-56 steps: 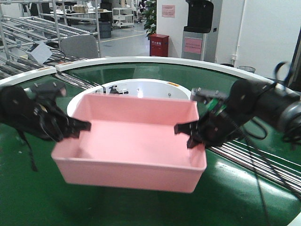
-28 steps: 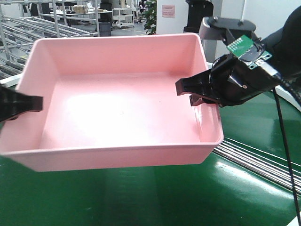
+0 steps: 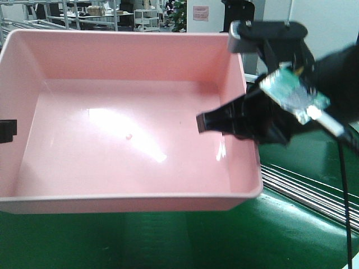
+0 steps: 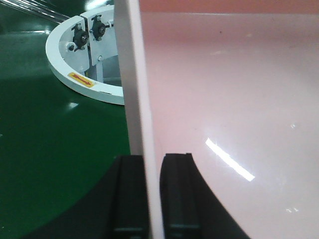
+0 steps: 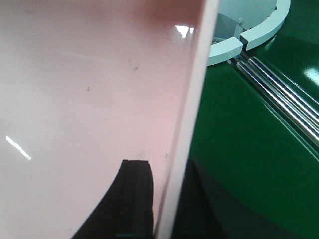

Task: Grab pink bin and stack on right shelf
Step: 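Close both grippers on the rims and lift the pink bin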

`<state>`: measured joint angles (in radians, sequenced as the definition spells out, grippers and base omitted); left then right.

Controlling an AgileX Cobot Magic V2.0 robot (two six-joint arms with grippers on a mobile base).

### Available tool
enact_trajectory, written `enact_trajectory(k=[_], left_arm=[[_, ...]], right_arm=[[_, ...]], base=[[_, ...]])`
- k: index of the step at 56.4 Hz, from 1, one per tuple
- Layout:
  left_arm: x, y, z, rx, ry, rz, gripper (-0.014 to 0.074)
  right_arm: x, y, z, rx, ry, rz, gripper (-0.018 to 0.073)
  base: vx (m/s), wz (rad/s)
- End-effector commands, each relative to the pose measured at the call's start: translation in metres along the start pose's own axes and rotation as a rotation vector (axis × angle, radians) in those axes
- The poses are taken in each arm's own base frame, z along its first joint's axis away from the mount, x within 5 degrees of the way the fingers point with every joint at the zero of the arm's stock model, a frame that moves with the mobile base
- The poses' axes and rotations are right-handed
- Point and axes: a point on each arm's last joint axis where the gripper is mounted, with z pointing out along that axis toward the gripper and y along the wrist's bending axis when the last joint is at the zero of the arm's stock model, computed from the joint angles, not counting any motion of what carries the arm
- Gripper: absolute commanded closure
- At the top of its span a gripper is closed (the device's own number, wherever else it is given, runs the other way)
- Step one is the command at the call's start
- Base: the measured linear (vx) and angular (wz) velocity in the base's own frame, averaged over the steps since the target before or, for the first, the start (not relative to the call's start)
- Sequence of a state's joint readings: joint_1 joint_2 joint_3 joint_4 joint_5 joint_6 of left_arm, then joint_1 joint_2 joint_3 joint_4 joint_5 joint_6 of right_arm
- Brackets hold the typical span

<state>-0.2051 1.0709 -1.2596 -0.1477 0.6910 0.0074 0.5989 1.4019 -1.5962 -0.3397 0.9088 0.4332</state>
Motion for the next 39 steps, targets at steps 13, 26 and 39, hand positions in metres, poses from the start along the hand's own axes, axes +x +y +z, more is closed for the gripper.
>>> enact_trajectory(k=[13,26,39], left_arm=[[0.002,0.001,-0.008,-0.001,-0.162,0.024,0.0598],[0.034,0.006,-0.003,-0.013,-0.121,0.019,0.0598],[0.035,0.004,-0.003,0.008,-0.109,-0.017,0.0598]], right_arm=[[0.030,-0.021,-0.039,-0.019,-0.280,-0.043,0.0568],[0.061,-0.029,-0.034,0.006,-0.267,-0.045,0.0568],[0.060,-0.028,-0.035,-0.013,-0.281,-0.028,0.0568]], base=[[0.00,0.00],[0.00,0.00],[0.00,0.00]])
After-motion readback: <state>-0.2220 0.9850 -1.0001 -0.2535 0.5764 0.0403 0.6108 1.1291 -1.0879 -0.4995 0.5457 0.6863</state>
